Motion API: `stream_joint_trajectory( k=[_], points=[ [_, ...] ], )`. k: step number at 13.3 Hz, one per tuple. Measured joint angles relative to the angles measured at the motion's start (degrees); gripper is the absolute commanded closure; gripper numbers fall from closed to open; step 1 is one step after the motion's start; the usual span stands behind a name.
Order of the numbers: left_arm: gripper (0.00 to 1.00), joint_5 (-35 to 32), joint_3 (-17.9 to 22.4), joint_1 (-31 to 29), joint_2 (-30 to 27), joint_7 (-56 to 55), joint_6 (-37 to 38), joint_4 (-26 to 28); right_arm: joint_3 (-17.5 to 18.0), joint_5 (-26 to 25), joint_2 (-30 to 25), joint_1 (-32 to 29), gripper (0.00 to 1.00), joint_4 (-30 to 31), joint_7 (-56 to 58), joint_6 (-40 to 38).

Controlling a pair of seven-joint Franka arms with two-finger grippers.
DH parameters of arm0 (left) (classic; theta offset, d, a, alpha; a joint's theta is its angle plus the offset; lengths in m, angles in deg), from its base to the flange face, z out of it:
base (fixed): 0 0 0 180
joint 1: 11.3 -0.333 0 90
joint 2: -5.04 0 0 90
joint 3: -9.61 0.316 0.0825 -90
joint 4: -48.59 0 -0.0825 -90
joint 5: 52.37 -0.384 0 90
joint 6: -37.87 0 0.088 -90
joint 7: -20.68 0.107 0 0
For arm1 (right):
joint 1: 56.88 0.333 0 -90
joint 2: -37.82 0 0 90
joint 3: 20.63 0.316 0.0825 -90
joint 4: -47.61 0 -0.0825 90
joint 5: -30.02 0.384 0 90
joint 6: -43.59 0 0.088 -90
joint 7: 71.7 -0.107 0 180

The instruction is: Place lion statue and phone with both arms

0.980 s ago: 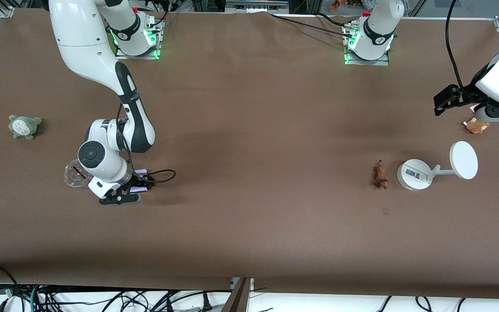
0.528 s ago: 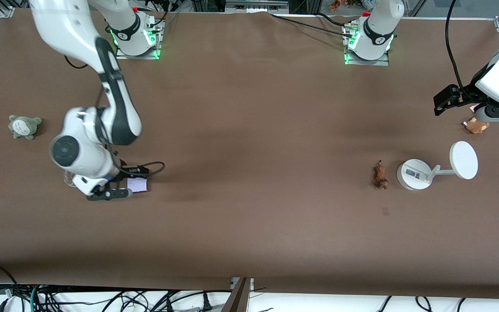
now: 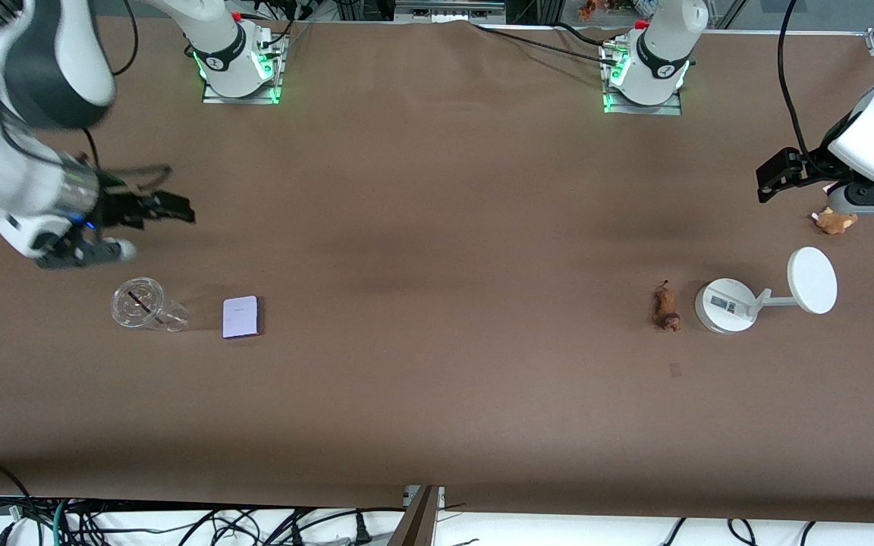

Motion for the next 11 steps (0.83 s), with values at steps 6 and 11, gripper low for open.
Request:
stream_joint_trajectory(
  k=[6,11],
  points=[
    [0.00,0.0,0.0,0.0,1.0,0.1,0.0,-1.4,0.1,-5.8,-2.2,0.1,0.00,-8.0,-4.6,-12.4],
    [0.00,0.0,0.0,0.0,1.1,0.1,0.0,-1.5,0.1,-6.0,-1.4,0.1,0.00,-8.0,-4.7,-12.8]
  ],
)
